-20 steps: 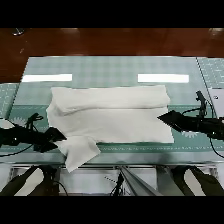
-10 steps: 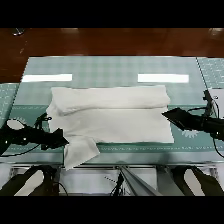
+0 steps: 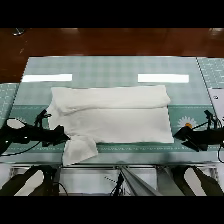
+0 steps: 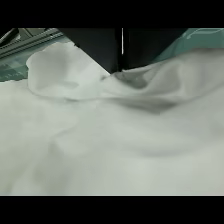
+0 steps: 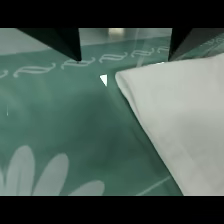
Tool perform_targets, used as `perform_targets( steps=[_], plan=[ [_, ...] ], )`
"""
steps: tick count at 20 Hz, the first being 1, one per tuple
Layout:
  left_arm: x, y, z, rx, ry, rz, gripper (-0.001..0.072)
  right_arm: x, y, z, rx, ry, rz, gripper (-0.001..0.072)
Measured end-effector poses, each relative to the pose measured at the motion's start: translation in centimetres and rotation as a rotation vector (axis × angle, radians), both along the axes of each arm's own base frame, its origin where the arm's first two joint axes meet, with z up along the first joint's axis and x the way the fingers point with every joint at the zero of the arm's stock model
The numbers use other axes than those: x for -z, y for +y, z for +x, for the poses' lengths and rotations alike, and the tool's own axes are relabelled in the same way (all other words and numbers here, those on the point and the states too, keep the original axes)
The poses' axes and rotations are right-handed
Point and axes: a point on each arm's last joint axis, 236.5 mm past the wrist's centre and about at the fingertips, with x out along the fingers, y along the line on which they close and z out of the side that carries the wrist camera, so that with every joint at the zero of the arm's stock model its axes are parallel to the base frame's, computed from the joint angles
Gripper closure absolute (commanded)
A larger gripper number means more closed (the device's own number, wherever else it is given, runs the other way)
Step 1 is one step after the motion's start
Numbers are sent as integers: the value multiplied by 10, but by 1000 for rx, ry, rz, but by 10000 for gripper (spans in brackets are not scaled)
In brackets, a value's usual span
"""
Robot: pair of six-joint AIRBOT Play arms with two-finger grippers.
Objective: Fold the shirts.
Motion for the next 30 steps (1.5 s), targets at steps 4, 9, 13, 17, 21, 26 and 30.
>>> perform_targets(
  steps=[4,9,13,17,21,26,30],
  plan=[
    [-3,-3,6,-15,-18,-17,679,10,14,-2,-14,55,71,93],
    [-5,-5,14,-41,-41,-29,679,14,30,26,37,-16,158,93],
    [-7,-7,19,-63,-55,-41,679,14,37,43,72,-56,213,133],
    [-8,-8,22,-71,-61,-47,679,18,42,49,45,-82,247,688],
    [-25,-2,46,-61,-132,-34,679,-2,46,72,2,-171,293,689],
    [-70,10,104,-74,-285,-21,680,-45,28,129,-47,-350,235,689],
    [-85,20,146,-91,-339,-13,680,-63,25,176,-92,-430,192,689]
  ],
)
